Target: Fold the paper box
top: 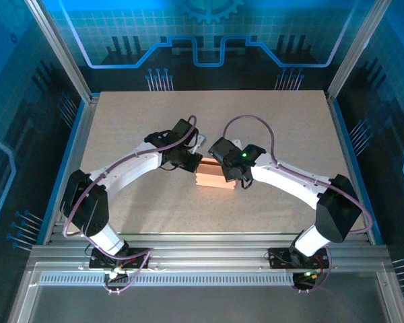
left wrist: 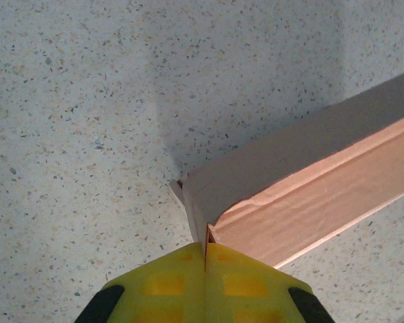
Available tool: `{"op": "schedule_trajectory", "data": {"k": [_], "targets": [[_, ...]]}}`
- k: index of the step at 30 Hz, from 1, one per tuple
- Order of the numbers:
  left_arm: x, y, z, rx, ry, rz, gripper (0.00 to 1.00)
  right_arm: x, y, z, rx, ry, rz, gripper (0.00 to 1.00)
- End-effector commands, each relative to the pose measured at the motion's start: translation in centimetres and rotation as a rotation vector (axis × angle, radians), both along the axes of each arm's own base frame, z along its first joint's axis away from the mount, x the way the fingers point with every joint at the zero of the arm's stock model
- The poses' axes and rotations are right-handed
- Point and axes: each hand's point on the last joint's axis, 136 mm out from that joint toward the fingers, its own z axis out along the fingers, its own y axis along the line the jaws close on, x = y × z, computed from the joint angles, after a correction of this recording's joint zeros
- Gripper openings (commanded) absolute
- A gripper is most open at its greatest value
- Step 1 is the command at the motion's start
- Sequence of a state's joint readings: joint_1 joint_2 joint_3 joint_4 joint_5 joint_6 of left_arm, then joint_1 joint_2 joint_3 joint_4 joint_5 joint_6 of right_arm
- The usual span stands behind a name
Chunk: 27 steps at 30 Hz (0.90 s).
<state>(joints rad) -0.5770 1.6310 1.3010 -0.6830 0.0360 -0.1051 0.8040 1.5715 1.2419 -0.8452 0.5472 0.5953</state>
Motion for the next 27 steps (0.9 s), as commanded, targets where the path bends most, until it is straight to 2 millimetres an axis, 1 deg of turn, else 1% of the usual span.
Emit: {"op": "schedule_trajectory", "data": {"k": [1, 10, 16, 21, 25, 27], "targets": [[0.47, -0.80, 1.03, -0.089, 0.067, 0.044, 0.00, 0.00, 1.01, -0.32, 0.028, 0.027, 0.008, 0.00], [0.35, -1.20, 1.06, -0.142, 0.103, 0.025, 0.00, 0.03, 1.11, -0.98, 0.017, 0.041, 0.006, 0.00], [0.05, -0.94, 0.57, -0.121, 0.131, 0.032, 0.00, 0.19, 1.11, -0.81, 0.018, 0.052, -0.015, 0.00], [0.11, -1.16, 0.65, -0.128, 0.137, 0.026, 0.00, 0.27, 1.23, -0.68, 0.029, 0.062, -0.021, 0.00], [0.26, -1.01, 0.54, -0.140, 0.150, 0.043, 0.00, 0.37, 1.23, -0.67, 0.040, 0.071, -0.024, 0.00], [0.63, -0.74, 0.69, -0.154, 0.160, 0.084, 0.00, 0.37, 1.32, -0.82, 0.041, 0.076, -0.022, 0.00]]}}
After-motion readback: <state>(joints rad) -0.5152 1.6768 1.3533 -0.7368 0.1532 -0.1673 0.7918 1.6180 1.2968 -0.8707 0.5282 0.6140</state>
